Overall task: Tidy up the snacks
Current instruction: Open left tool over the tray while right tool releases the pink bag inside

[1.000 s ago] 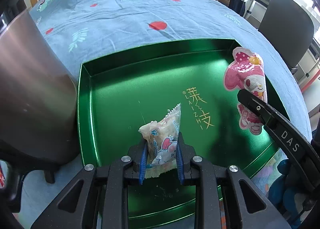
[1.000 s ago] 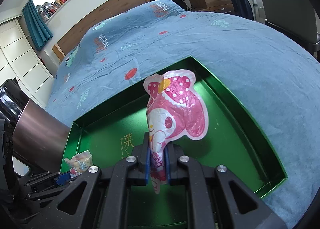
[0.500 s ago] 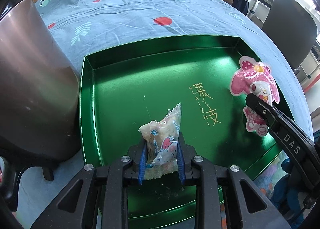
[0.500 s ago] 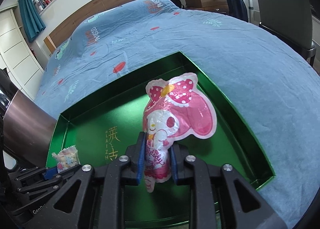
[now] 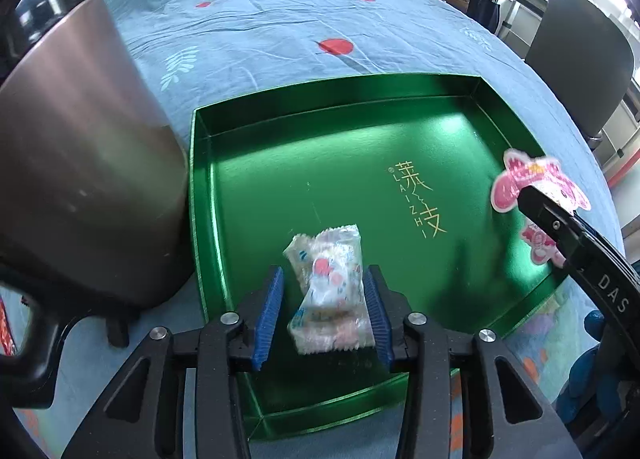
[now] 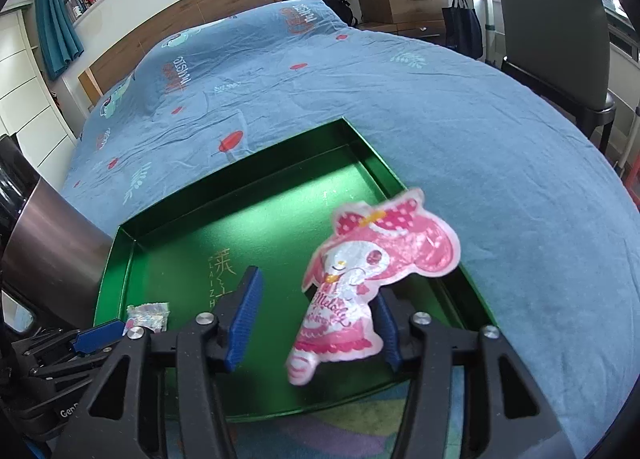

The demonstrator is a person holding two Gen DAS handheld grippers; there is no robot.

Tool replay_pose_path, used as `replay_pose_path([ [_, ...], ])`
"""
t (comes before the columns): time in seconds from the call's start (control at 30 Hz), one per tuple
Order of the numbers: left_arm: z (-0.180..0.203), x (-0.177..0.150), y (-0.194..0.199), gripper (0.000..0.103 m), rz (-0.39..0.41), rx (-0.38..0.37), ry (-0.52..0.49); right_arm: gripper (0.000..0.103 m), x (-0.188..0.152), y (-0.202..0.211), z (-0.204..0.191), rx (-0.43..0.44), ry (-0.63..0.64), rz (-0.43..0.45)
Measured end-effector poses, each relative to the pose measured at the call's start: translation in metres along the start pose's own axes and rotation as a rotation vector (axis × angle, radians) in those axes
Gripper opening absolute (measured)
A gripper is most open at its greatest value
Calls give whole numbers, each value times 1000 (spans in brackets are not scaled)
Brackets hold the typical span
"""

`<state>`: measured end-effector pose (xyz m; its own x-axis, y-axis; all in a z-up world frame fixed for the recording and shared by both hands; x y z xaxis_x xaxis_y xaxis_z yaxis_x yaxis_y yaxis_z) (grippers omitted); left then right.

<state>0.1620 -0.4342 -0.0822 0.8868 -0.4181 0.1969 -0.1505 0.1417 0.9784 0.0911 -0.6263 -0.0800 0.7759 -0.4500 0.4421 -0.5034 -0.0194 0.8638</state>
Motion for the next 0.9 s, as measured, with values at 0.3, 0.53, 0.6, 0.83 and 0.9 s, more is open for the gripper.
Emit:
replay_pose_path([
  [0.3, 1, -20, 20, 41, 18, -12, -23, 103, -5, 15, -7, -37, 20, -10],
  [0.53, 0, -39, 34, 41, 26, -22, -41, 103, -9, 9, -10, -160, 92, -60],
  [0.6, -1, -45, 38, 41, 28, -28, -45, 103, -8, 7, -14, -205, 125, -62],
  [0.83, -13, -75, 55, 43, 51, -30, -57, 103, -3, 5, -32, -237, 220, -52],
  [0.9, -20, -85, 59, 43, 57, -28, -56, 103, -2, 10, -34, -221, 204, -32],
])
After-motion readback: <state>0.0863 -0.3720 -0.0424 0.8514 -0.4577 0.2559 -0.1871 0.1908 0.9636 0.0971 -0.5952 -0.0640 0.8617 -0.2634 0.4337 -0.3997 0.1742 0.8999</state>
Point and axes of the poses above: each gripper's, at about its wrist camera, not at the fingertips, and y roughly against the way its jaws point, z to its right, x to its top, the point moved 1 cm from there along -y, roughly the way its jaws point, and after that the axes turned 14 degrees about -z, right-handed, at the moved point
